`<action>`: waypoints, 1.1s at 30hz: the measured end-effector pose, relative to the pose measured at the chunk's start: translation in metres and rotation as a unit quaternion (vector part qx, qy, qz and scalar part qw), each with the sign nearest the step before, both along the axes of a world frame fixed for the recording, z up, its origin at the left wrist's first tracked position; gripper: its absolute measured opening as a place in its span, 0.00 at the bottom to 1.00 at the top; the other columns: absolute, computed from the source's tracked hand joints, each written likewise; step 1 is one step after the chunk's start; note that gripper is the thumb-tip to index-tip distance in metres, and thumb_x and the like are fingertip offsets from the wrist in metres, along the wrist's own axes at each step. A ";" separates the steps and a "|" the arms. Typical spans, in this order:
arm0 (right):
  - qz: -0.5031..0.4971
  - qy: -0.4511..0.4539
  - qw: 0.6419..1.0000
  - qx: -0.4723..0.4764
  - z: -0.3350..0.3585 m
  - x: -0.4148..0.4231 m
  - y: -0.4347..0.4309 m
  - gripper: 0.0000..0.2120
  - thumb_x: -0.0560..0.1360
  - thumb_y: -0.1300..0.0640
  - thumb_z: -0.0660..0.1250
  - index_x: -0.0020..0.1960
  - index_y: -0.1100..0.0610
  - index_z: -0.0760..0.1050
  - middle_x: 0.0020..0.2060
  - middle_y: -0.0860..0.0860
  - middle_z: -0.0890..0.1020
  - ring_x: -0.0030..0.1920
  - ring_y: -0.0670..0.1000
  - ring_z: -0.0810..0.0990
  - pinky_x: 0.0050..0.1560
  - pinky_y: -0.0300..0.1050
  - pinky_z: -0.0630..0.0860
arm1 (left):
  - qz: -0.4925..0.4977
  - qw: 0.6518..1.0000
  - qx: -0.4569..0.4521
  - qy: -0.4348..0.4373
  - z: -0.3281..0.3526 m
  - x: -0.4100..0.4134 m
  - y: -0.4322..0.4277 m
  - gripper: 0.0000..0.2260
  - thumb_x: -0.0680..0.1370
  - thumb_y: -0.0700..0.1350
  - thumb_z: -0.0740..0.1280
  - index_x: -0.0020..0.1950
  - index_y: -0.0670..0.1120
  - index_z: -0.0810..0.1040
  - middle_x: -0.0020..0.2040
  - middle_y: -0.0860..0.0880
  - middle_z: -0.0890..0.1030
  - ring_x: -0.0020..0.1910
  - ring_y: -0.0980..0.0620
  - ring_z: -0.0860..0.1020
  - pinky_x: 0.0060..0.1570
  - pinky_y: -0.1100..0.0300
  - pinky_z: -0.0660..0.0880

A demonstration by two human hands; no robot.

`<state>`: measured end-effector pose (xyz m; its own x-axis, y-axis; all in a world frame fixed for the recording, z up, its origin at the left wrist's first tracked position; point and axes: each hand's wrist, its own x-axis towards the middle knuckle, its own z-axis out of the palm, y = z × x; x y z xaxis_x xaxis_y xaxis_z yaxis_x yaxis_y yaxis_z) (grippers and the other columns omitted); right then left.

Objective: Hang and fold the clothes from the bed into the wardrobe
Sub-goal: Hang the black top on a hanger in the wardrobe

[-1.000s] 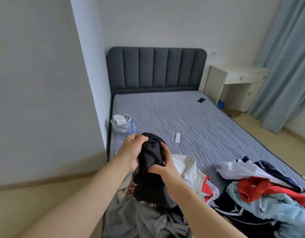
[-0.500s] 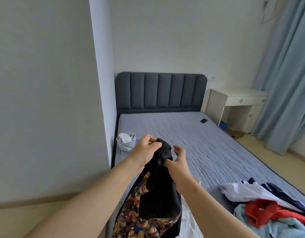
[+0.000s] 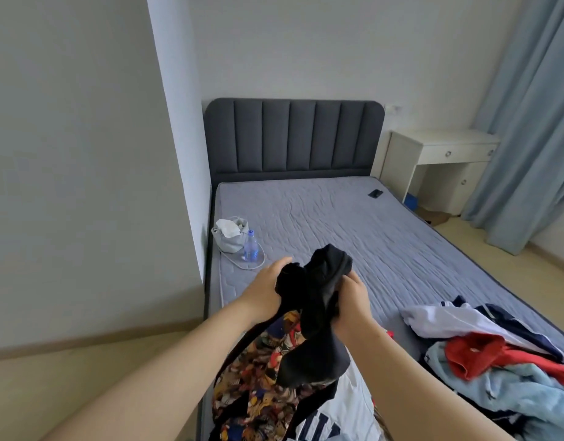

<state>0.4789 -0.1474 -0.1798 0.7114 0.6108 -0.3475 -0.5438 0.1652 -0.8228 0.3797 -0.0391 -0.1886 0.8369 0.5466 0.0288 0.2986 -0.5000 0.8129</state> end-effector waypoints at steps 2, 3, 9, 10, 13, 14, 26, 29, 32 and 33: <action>0.010 -0.002 0.999 0.045 0.013 0.001 0.007 0.08 0.78 0.65 0.54 0.46 0.62 0.72 0.37 0.58 0.74 0.38 0.55 0.75 0.42 0.48 0.72 | -0.021 0.998 0.042 -0.051 0.001 0.008 0.002 0.11 0.75 0.32 0.58 0.55 0.41 0.71 0.51 0.47 0.77 0.51 0.50 0.76 0.52 0.53 0.73; 0.018 -0.007 0.998 0.064 0.021 0.002 0.009 0.07 0.78 0.65 0.54 0.49 0.62 0.71 0.39 0.59 0.74 0.39 0.55 0.75 0.45 0.49 0.74 | -0.007 0.996 0.058 -0.067 0.002 0.012 0.004 0.09 0.74 0.31 0.57 0.50 0.42 0.70 0.45 0.50 0.76 0.47 0.51 0.76 0.48 0.57 0.72; -0.004 -0.072 0.989 0.126 0.080 0.019 0.016 0.08 0.79 0.65 0.53 0.45 0.58 0.69 0.37 0.55 0.73 0.34 0.50 0.75 0.39 0.43 0.74 | 0.159 0.979 0.099 -0.079 0.039 0.031 0.016 0.11 0.78 0.41 0.60 0.61 0.43 0.70 0.49 0.49 0.76 0.52 0.48 0.75 0.47 0.61 0.66; -0.006 -0.068 0.985 0.156 0.093 0.020 0.018 0.09 0.79 0.65 0.53 0.44 0.58 0.68 0.36 0.55 0.72 0.34 0.51 0.73 0.39 0.43 0.72 | 0.181 0.972 0.103 -0.112 0.057 0.037 0.016 0.11 0.78 0.40 0.59 0.61 0.42 0.70 0.50 0.47 0.77 0.52 0.47 0.75 0.46 0.61 0.66; -0.021 -0.107 0.970 0.216 0.141 0.028 0.025 0.06 0.78 0.66 0.53 0.44 0.60 0.67 0.33 0.54 0.68 0.35 0.51 0.68 0.38 0.43 0.65 | 0.228 0.946 0.114 -0.200 0.120 0.052 0.019 0.08 0.78 0.41 0.60 0.56 0.41 0.71 0.47 0.47 0.76 0.45 0.49 0.73 0.36 0.66 0.62; -0.030 -0.134 0.964 0.226 0.157 0.031 0.027 0.05 0.77 0.67 0.53 0.48 0.63 0.68 0.33 0.55 0.67 0.35 0.50 0.67 0.37 0.43 0.64 | 0.236 0.938 0.121 -0.225 0.140 0.053 0.020 0.07 0.78 0.42 0.60 0.54 0.42 0.71 0.45 0.48 0.75 0.43 0.50 0.72 0.32 0.65 0.61; 0.080 -0.322 0.940 -0.082 0.077 0.029 -0.008 0.11 0.79 0.62 0.58 0.40 0.56 0.72 0.34 0.50 0.75 0.34 0.47 0.73 0.36 0.38 0.71 | 0.150 0.971 -0.117 -0.148 0.118 -0.029 0.024 0.10 0.71 0.28 0.68 0.37 0.41 0.74 0.34 0.45 0.78 0.28 0.56 0.80 0.29 0.64 0.78; 0.168 -0.195 0.961 -0.106 0.051 0.012 -0.017 0.10 0.79 0.53 0.58 0.46 0.58 0.74 0.32 0.52 0.77 0.30 0.49 0.71 0.32 0.40 0.67 | 0.173 0.965 -0.122 -0.153 0.098 -0.036 0.019 0.13 0.71 0.25 0.64 0.35 0.42 0.74 0.33 0.45 0.78 0.28 0.55 0.80 0.29 0.64 0.78; 0.246 -0.195 0.946 -0.080 0.042 -0.002 -0.014 0.10 0.78 0.52 0.62 0.52 0.57 0.74 0.37 0.51 0.76 0.32 0.49 0.70 0.36 0.42 0.67 | 0.181 0.960 -0.124 -0.173 0.090 -0.035 0.014 0.15 0.72 0.25 0.60 0.35 0.44 0.75 0.35 0.45 0.79 0.33 0.51 0.80 0.31 0.63 0.78; 0.262 -0.207 0.940 -0.072 0.042 -0.006 -0.013 0.11 0.78 0.52 0.62 0.54 0.57 0.74 0.38 0.51 0.76 0.32 0.49 0.71 0.39 0.44 0.69 | 0.186 0.958 -0.128 -0.175 0.087 -0.035 0.013 0.16 0.72 0.25 0.59 0.36 0.44 0.76 0.37 0.45 0.79 0.36 0.50 0.80 0.32 0.62 0.78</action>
<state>0.4724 -0.1604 -0.1376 0.4179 0.8828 -0.2144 -0.1481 -0.1666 -0.9748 0.3445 -0.0260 -0.1016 0.5457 0.8324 0.0964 0.1044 -0.1817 0.9778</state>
